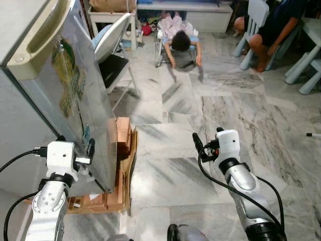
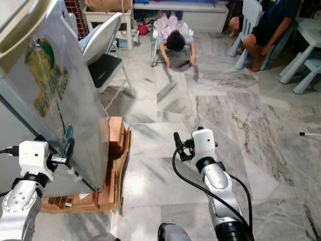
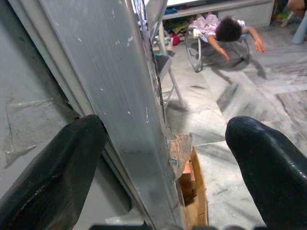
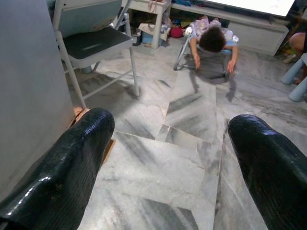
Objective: Restocking fridge
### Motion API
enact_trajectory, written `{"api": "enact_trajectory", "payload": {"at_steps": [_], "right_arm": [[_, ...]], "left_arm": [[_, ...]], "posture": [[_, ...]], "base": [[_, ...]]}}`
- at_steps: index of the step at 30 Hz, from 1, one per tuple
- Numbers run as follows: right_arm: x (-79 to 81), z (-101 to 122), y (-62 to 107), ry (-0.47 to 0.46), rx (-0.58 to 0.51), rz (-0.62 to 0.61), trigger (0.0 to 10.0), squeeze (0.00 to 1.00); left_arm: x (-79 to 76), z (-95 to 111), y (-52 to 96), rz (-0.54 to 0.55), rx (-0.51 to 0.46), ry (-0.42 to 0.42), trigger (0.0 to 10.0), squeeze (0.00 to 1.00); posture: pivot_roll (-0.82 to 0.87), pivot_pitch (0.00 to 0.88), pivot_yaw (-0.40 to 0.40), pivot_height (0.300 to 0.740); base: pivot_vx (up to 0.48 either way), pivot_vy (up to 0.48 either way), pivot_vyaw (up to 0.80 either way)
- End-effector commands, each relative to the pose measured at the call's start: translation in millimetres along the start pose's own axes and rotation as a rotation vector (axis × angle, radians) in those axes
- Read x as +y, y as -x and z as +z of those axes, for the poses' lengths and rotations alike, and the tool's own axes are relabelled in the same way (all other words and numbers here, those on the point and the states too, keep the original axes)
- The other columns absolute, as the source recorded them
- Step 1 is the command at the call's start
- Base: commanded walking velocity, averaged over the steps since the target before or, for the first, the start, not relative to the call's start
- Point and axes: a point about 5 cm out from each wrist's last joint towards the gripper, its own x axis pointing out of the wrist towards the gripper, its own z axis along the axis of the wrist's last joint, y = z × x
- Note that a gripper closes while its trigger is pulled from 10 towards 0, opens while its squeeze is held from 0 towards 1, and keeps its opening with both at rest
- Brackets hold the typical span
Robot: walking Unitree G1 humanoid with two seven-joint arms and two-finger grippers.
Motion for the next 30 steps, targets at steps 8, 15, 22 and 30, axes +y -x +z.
{"api": "enact_trajectory", "payload": {"at_steps": [8, 15, 22, 30], "right_arm": [[-5.3, -11.1, 5.1, 0.031, 0.066, 0.0, 10.0, 0.0], [-10.7, -39.6, 14.0, 0.01, 0.249, 0.038, 10.0, 0.0], [-6.7, -41.8, 11.2, 0.021, 0.264, 0.062, 10.0, 0.0], [-6.5, -38.6, 8.9, 0.001, 0.237, 0.073, 10.0, 0.0]], "left_arm": [[-10.9, 6.4, -11.7, -0.104, 0.011, -0.017, 10.0, 0.0], [-128.3, 74.0, -7.9, -0.752, -0.195, 0.005, 10.0, 0.0], [-142.5, 86.6, -23.3, -0.754, -0.164, 0.208, 10.0, 0.0], [-87.0, 63.8, -30.4, -0.494, -0.102, 0.169, 10.0, 0.0]], "posture": [[0.02, 0.106, -0.016, 0.74], [0.03, 0.091, -0.028, 0.74], [0.0, 0.078, -0.022, 0.74], [0.01, 0.073, -0.02, 0.74]], "base": [[0.0, 0.0, 0.0], [0.0, 0.0, 0.0], [0.0, 0.0, 0.0], [0.0, 0.0, 0.0]]}}
